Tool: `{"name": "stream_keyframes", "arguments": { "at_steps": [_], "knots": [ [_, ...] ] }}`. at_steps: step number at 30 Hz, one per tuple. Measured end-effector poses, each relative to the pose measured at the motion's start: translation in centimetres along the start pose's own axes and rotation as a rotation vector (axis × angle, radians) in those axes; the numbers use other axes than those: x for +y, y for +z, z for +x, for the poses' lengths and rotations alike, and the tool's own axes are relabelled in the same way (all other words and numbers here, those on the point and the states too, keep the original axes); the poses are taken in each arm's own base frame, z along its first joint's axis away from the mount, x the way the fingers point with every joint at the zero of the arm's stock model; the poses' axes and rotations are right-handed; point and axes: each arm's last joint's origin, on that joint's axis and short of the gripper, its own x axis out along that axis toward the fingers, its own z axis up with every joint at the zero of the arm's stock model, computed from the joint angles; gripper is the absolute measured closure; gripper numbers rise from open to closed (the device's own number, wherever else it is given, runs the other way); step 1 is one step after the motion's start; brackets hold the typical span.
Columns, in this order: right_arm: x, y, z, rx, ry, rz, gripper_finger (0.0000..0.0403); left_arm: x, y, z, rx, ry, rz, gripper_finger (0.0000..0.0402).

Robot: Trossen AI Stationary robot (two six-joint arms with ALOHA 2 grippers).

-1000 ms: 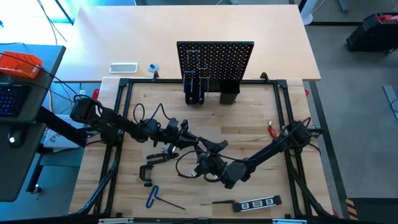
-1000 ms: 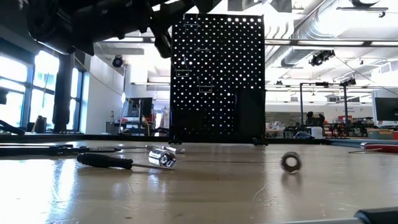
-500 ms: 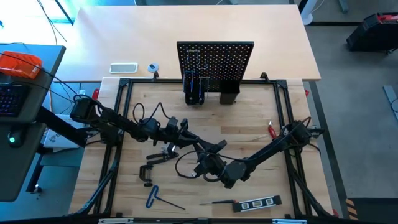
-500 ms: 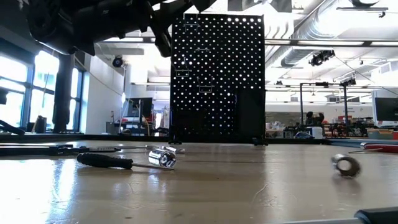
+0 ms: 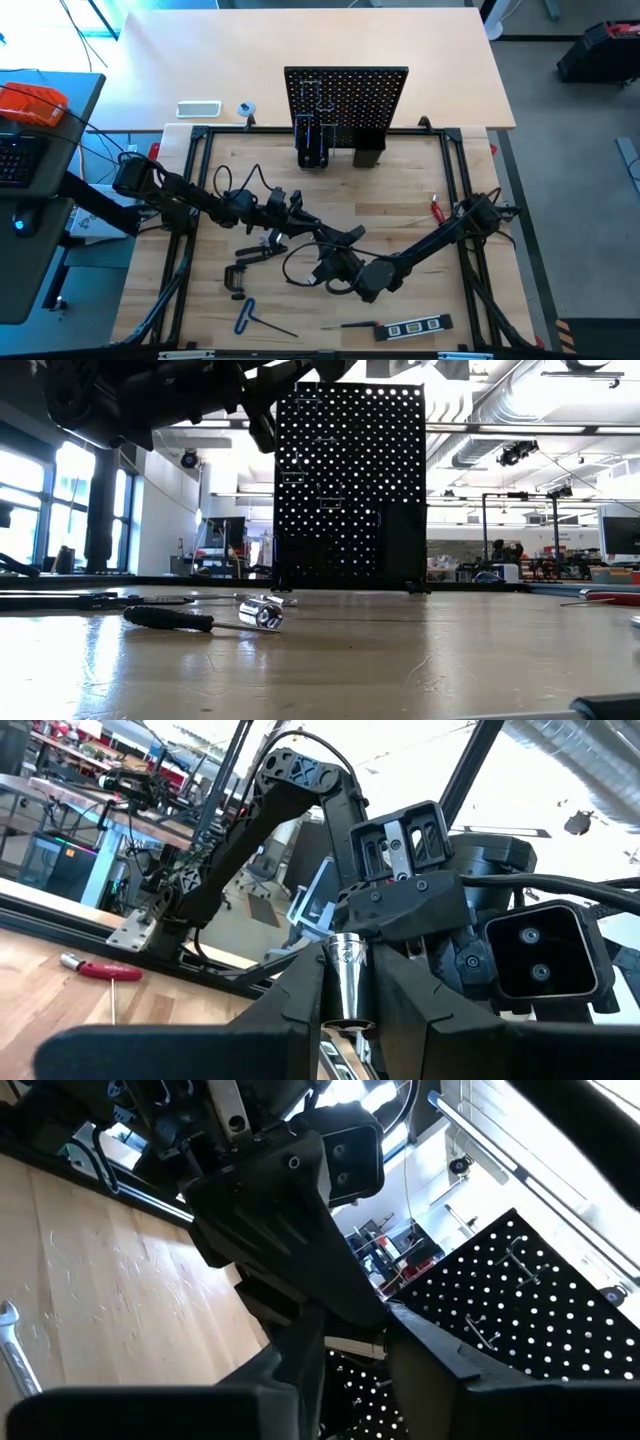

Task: Hang tools onto peg board
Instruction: Put the socket into the left bin on the pegboard

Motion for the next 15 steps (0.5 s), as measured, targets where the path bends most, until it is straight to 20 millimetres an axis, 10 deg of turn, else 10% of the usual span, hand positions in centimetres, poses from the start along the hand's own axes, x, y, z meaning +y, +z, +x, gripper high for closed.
{"name": "stream_keyframes", "arguments": {
  "at_steps": [15],
  "knots": [
    [0.2, -0.6, 1.2, 0.046, -0.019, 0.020, 0.0229, -0.2, 0.1, 0.1, -0.010, -0.013, -0.015, 0.0349]
  ]
}}
